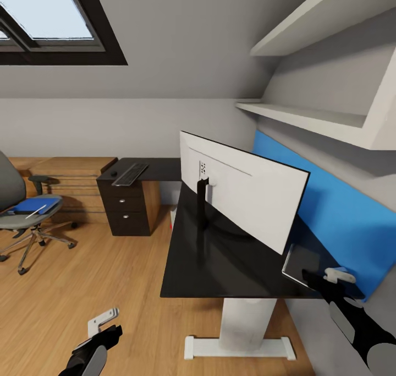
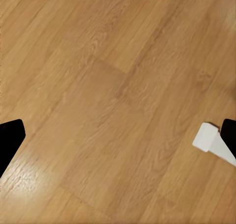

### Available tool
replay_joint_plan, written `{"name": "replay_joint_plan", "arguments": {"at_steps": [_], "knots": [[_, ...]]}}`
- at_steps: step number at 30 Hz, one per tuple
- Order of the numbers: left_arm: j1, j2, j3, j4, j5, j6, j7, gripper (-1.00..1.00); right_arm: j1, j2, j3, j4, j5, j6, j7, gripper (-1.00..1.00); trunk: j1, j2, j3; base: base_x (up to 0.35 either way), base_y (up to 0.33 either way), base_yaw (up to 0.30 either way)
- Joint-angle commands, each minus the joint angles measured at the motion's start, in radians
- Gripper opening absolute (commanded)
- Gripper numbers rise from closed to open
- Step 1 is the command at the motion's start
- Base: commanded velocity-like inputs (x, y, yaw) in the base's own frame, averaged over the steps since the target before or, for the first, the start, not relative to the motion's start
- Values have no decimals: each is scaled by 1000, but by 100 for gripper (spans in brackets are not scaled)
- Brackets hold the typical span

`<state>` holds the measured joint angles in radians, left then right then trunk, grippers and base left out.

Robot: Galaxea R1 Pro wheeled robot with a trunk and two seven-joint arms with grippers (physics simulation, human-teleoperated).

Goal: In the bedroom, organize the workspace by keeping the computer under the desk, ensuring the monitor is on the desk, placing the keyboard on the desk next to the monitor, placing the mouse on the desk next to the keyboard, moving the folder from the swivel chair onto the desk next to the mouse, stacking the notebook on top of the folder with the pen on top of the notebook, and positioning the swivel chair next to the desk.

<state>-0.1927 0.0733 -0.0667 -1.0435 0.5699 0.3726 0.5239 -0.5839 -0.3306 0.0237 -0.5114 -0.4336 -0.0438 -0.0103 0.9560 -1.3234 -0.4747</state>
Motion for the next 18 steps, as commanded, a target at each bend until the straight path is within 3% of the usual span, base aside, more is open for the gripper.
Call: {"name": "replay_joint_plan", "arguments": {"at_steps": [1, 11, 18], "knots": [[-1, 1, -4, 1, 8, 2, 9, 100, -1, -1, 2, 0, -9, -5, -1, 100, 0, -1, -1, 25, 0, 0], [-1, 1, -16, 12, 7, 2, 10, 100, 1, -2, 1, -23, -11, -50, 1, 100, 0, -1, -1, 147, 0, 0], [-1, 2, -17, 18, 7, 2, 10, 100, 1, -2, 1, -26, -11, -68, 1, 100, 0, -1, -1, 45, 0, 0]]}}
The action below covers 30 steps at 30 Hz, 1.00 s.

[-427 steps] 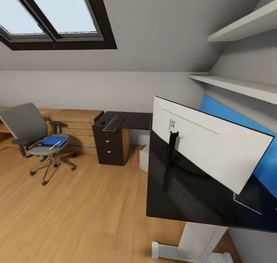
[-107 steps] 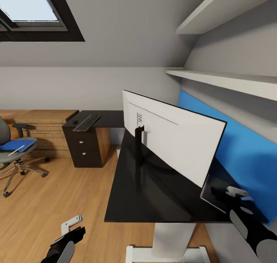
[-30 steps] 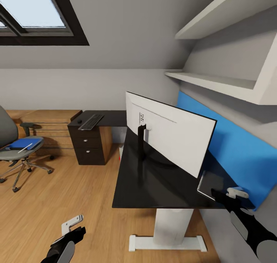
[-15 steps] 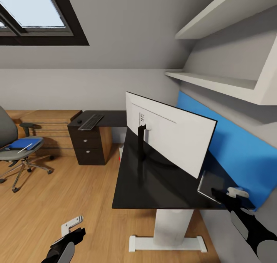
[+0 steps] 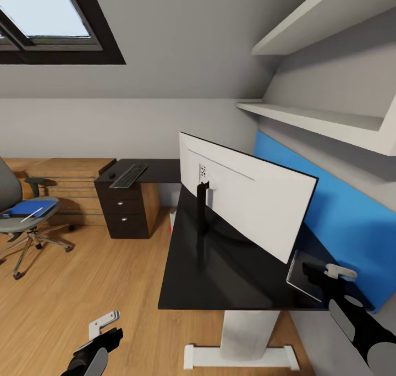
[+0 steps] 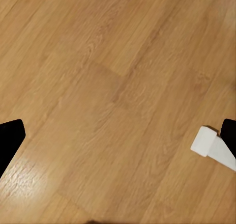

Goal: In the bedroom, organize the workspace by keeping the computer under the desk, ensuring the monitor is on the desk, placing the keyboard on the desk next to the monitor, placing the mouse on the desk next to the keyboard, moving the folder from the swivel chair onto the desk next to the mouse, stacking the notebook on top of the folder with the pen on top of the notebook, and positioning the swivel chair next to the desk.

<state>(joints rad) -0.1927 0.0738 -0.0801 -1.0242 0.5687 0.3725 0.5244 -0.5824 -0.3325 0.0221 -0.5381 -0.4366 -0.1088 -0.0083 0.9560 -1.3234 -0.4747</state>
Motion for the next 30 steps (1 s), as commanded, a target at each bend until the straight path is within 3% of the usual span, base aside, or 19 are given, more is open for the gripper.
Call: {"name": "replay_joint_plan", "arguments": {"at_steps": [1, 14, 30], "knots": [[-1, 1, -4, -1, 8, 2, 9, 100, -1, 0, 2, 0, -8, -4, -1, 100, 0, -1, -1, 11, 0, 0], [-1, 0, -4, -1, 8, 2, 8, 100, -1, 0, 2, 1, -8, -5, -1, 100, 0, -1, -1, 9, 0, 0], [-1, 1, -4, -1, 7, 2, 8, 100, -1, 0, 2, 3, -8, -8, -1, 100, 0, -1, -1, 108, 0, 0]]}}
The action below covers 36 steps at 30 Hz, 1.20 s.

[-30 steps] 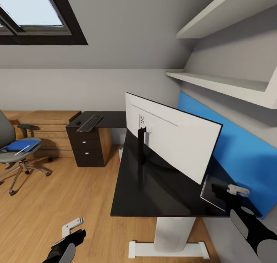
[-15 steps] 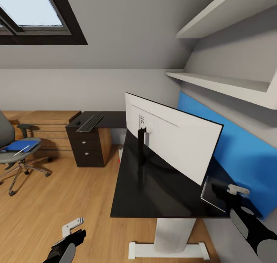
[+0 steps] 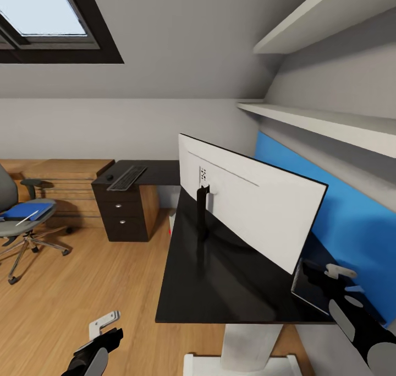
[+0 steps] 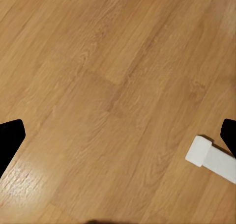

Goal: In the bedroom, organize the workspace by keeping the computer under the desk, ensuring the monitor is on the desk, placing the keyboard on the desk next to the monitor, placing the mouse on the desk next to the keyboard, moving the folder from the swivel chair onto the desk next to the mouse, stacking the notebook on top of the folder with the pen on top of the notebook, and positioning the swivel chair next to the desk.

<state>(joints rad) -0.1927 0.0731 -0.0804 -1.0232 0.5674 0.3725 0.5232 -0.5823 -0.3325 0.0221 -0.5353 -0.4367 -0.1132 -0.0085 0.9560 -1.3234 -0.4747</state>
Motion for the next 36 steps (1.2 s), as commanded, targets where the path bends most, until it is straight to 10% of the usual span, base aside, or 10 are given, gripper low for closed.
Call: {"name": "replay_joint_plan", "arguments": {"at_steps": [1, 36], "knots": [[-1, 2, -4, -2, 8, 2, 9, 100, -1, 0, 2, 1, -8, -3, -1, 100, 0, -1, -1, 6, 0, 0], [-1, 1, -5, -2, 8, 2, 9, 100, -1, -2, 1, 4, -7, -2, -2, 100, 0, -1, -1, 43, 0, 0]]}}
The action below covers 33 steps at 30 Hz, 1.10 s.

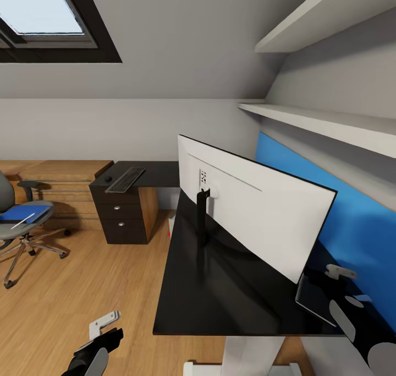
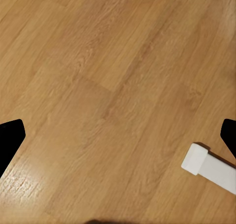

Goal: In the bedroom, organize the workspace by keeping the computer under the desk, ensuring the monitor is on the desk, placing the keyboard on the desk next to the monitor, placing the mouse on the desk next to the keyboard, moving the folder from the swivel chair onto the desk next to the mouse, stacking the notebook on top of the folder with the pen on top of the notebook, and positioning the swivel chair next to the desk.

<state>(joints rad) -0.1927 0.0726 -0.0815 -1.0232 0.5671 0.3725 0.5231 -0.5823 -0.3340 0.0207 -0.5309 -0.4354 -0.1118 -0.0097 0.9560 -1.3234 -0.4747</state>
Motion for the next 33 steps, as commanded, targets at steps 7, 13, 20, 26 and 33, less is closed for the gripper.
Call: {"name": "replay_joint_plan", "arguments": {"at_steps": [7, 13, 20, 26, 33], "knots": [[-1, 1, -4, -2, 8, 2, 10, 100, -1, 0, 2, 0, -8, -2, -1, 100, 0, -1, -1, 0, 0, 0], [-1, 1, -5, -2, 8, 2, 11, 100, -1, 0, 2, 0, -8, -2, -1, 100, 0, -1, -1, 40, -28, 0], [-1, 1, -6, -2, 8, 2, 10, 100, -1, 0, 2, 0, -8, -2, 0, 100, 0, -1, -1, 72, -58, 0], [-1, 1, -6, -2, 9, 2, 10, 100, -1, 0, 3, 0, -8, -2, 0, 100, 0, -1, -1, 9, -7, 0], [-1, 1, -6, -2, 8, 2, 11, 100, -1, 0, 3, -1, -8, -2, 0, 100, 0, -1, -1, 0, 0, 0]]}}
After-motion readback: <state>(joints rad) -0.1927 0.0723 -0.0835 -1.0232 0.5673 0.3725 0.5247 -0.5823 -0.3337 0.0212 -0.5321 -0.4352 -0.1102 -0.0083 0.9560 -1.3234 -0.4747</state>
